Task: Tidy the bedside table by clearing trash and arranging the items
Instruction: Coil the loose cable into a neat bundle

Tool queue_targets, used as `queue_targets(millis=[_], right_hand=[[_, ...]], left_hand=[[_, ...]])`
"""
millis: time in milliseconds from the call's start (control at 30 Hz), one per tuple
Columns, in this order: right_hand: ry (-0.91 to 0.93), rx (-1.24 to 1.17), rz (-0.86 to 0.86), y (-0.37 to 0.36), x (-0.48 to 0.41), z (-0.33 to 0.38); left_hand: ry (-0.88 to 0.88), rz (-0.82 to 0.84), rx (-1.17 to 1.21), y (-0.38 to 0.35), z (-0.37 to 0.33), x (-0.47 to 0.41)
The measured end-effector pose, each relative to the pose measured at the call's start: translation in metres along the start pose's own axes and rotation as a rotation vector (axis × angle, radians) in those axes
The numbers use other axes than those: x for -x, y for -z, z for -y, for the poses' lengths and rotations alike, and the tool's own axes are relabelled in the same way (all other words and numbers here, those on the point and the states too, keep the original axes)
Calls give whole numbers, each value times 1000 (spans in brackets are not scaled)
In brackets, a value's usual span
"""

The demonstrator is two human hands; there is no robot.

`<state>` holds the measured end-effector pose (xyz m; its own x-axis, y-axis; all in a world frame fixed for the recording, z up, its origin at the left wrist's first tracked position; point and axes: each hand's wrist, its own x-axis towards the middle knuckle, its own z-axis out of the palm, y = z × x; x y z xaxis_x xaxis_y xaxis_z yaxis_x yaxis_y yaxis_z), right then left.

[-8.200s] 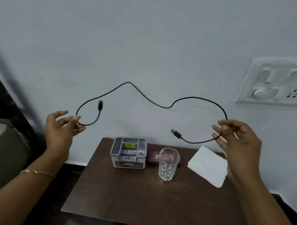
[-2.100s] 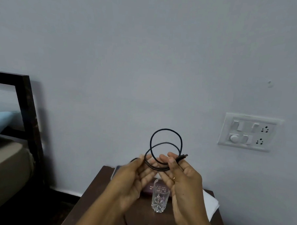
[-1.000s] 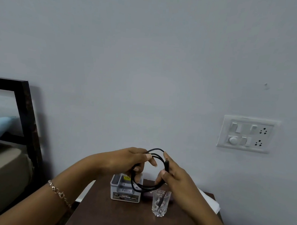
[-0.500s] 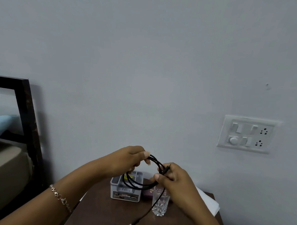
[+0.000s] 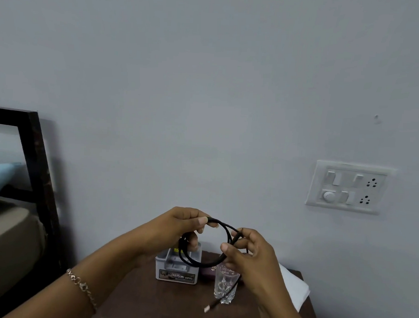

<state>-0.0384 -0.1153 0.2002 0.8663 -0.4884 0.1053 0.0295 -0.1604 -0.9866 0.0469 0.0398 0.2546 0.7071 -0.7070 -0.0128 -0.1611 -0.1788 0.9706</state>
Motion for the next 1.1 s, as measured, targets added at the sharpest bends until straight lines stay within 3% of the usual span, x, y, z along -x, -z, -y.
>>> queue_targets(millis=[233, 400, 500, 567, 667, 733, 800, 867, 933, 1000, 1100], right_hand=[[87, 318, 3, 9, -4, 4], [-58, -30, 165, 6, -2, 0], [-136, -278, 149, 3, 2, -2], [-139, -364, 74, -1, 5, -4], [-117, -446, -57, -9, 8, -10], [-107, -499, -136, -14, 8, -14], [-107, -580, -207, -18, 8, -15], [-117, -702, -260, -22, 10, -14], [-126, -756, -295, -25, 13, -12], [-136, -742, -303, -29, 18, -13], [-172, -697, -272, -31, 24, -14]], left_hand=[[-77, -103, 102, -11, 5, -9], [-62, -77, 126, -12, 8, -15], [-41, -88, 81, -14, 11, -18], [-74, -227, -16, -19, 17, -20], [-211, -596, -131, -35, 32, -5], [-226, -659, 51, -55, 38, 15], [-29, -544, 350, -79, 46, 33], [205, -375, 503, -98, 56, 43], [324, -328, 683, -107, 67, 42], [352, -306, 915, -105, 70, 34], [239, -370, 1053, -91, 73, 21]])
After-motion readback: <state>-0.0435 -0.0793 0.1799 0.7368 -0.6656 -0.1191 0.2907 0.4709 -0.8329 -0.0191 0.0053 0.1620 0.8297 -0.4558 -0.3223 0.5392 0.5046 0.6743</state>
